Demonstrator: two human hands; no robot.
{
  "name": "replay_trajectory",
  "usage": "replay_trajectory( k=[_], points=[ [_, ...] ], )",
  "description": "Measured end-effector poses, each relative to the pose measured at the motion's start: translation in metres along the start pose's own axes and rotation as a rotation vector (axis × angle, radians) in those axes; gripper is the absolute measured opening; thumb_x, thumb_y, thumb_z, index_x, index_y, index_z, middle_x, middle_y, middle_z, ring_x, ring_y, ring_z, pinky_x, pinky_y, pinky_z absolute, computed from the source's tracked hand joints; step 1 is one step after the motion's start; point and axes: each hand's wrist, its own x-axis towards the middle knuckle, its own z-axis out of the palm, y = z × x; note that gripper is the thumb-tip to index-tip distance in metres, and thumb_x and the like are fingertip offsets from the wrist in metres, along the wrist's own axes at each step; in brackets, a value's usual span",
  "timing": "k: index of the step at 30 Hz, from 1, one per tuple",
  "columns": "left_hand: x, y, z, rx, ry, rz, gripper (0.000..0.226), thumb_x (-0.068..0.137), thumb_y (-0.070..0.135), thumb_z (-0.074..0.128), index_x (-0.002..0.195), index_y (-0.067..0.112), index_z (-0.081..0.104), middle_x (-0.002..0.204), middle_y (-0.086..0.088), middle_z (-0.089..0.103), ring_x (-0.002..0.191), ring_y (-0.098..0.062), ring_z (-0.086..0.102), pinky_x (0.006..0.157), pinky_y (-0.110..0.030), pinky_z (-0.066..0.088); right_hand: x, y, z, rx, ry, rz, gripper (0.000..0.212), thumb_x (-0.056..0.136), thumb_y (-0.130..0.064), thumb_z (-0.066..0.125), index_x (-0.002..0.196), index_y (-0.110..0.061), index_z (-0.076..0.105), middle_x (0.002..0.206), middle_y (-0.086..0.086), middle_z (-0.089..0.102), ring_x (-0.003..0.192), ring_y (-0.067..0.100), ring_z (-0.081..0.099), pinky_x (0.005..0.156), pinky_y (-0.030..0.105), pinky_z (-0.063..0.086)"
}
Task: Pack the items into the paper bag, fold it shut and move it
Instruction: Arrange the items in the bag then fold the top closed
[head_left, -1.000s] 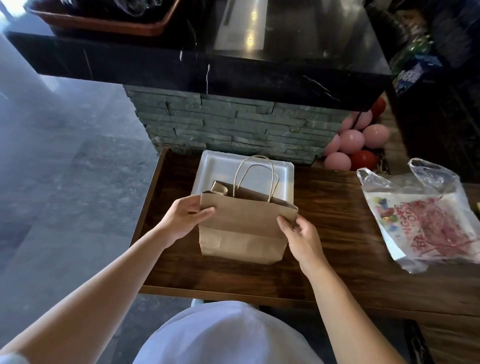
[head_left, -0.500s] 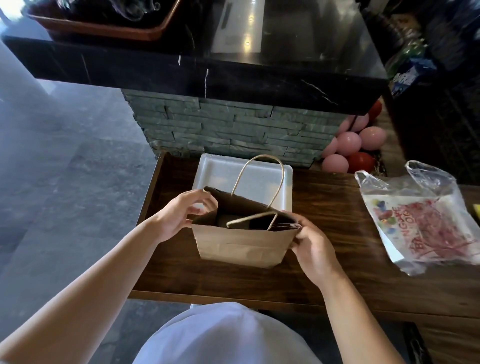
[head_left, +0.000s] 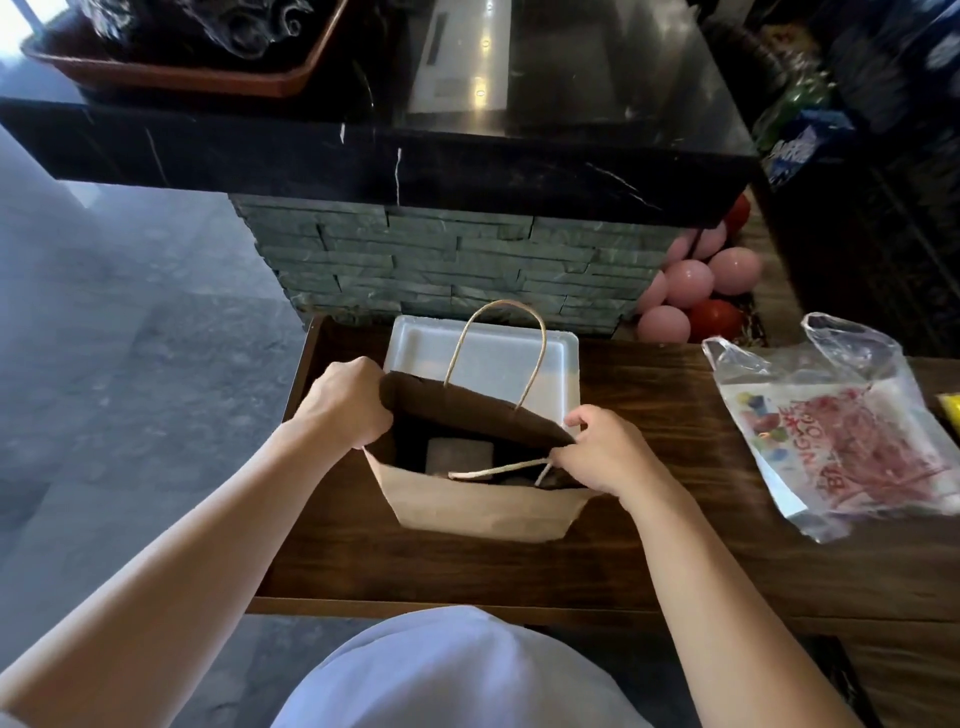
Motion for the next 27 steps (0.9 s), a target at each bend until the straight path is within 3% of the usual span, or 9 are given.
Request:
replay_trajectory(
  k=[5,8,12,14,16,18,21,24,27],
  points=[
    [-0.008,-0.003,-0.012,0.058,0.067,0.055,0.024,0.074,0.005,0.061,0.082,0.021,0.077,0.067,-0.001,0.055,0.067,-0.029,0.059,0.054,-0.029,0.047,-0.003,0.0,-0.014,-0.069,0.102,0.008,0.046,0.078,-0.003,0.065,0.12,-0.018,0.061,0.116,0.009,0.063,0.093,0.025,0.064,0.074,0.036,0.06],
    [-0.013,0.001,-0.016,0.101,0.111,0.053,0.019,0.068,0.008,0.062,0.077,0.02,0.073,0.064,0.0,0.05,0.058,-0.027,0.051,0.05,-0.028,0.044,-0.004,-0.004,-0.025,-0.088,0.161,-0.026,0.047,0.075,0.0,0.065,0.12,-0.017,0.063,0.114,0.011,0.064,0.091,0.027,0.066,0.071,0.035,0.06],
    [-0.021,0.009,-0.018,0.268,-0.023,-0.03,0.017,0.068,0.011,0.065,0.083,0.02,0.065,0.067,-0.001,0.052,0.058,-0.023,0.05,0.049,-0.029,0.04,-0.011,-0.011,-0.025,-0.085,0.161,-0.077,0.034,0.082,-0.017,0.069,0.116,-0.016,0.063,0.101,0.008,0.069,0.081,0.022,0.067,0.062,0.03,0.056],
    [-0.022,0.01,-0.017,0.28,-0.077,-0.074,0.018,0.066,0.004,0.064,0.074,0.019,0.058,0.064,-0.002,0.056,0.052,-0.019,0.051,0.046,-0.027,0.04,-0.015,-0.011,-0.022,-0.103,0.087,-0.054,0.031,0.084,-0.025,0.069,0.111,-0.015,0.061,0.093,0.005,0.068,0.073,0.019,0.066,0.053,0.026,0.054],
    [-0.019,0.01,-0.017,0.25,-0.09,-0.104,0.021,0.066,-0.002,0.067,0.069,0.017,0.058,0.06,-0.004,0.062,0.051,-0.02,0.061,0.047,-0.028,0.05,-0.019,-0.01,-0.02,-0.11,0.026,-0.022,0.038,0.086,-0.032,0.068,0.118,-0.015,0.057,0.091,0.004,0.067,0.065,0.015,0.068,0.046,0.023,0.053],
    [-0.017,0.012,-0.018,0.233,-0.103,-0.124,0.018,0.069,-0.001,0.07,0.073,0.015,0.063,0.062,-0.006,0.067,0.056,-0.024,0.069,0.059,-0.036,0.061,-0.023,-0.011,-0.017,-0.085,-0.013,-0.002,0.053,0.087,-0.036,0.067,0.13,-0.014,0.049,0.084,0.001,0.066,0.057,0.013,0.069,0.043,0.02,0.053],
    [-0.018,0.016,-0.022,0.234,-0.123,-0.124,0.015,0.073,0.0,0.063,0.074,0.015,0.064,0.054,-0.002,0.068,0.048,-0.017,0.069,0.062,-0.035,0.063,-0.03,-0.015,-0.009,-0.078,0.016,0.004,0.064,0.082,-0.041,0.07,0.134,-0.014,0.044,0.077,-0.007,0.053,0.047,0.013,0.066,0.034,0.015,0.044],
    [-0.02,0.019,-0.026,0.187,-0.173,-0.123,0.011,0.077,0.002,0.06,0.077,0.012,0.064,0.051,-0.002,0.067,0.047,-0.016,0.07,0.06,-0.035,0.063,-0.032,-0.013,-0.008,-0.147,0.044,-0.006,0.06,0.08,-0.021,0.07,0.133,-0.012,0.045,0.091,0.001,0.055,0.065,0.02,0.068,0.049,0.029,0.058],
    [-0.023,0.014,-0.035,0.142,-0.202,-0.143,0.011,0.08,0.003,0.059,0.072,0.01,0.061,0.055,-0.006,0.067,0.04,-0.015,0.068,0.039,-0.024,0.054,-0.029,0.0,-0.025,-0.169,0.077,0.032,0.057,0.074,-0.009,0.065,0.129,-0.01,0.049,0.091,0.004,0.063,0.069,0.024,0.067,0.058,0.037,0.061]
  ],
)
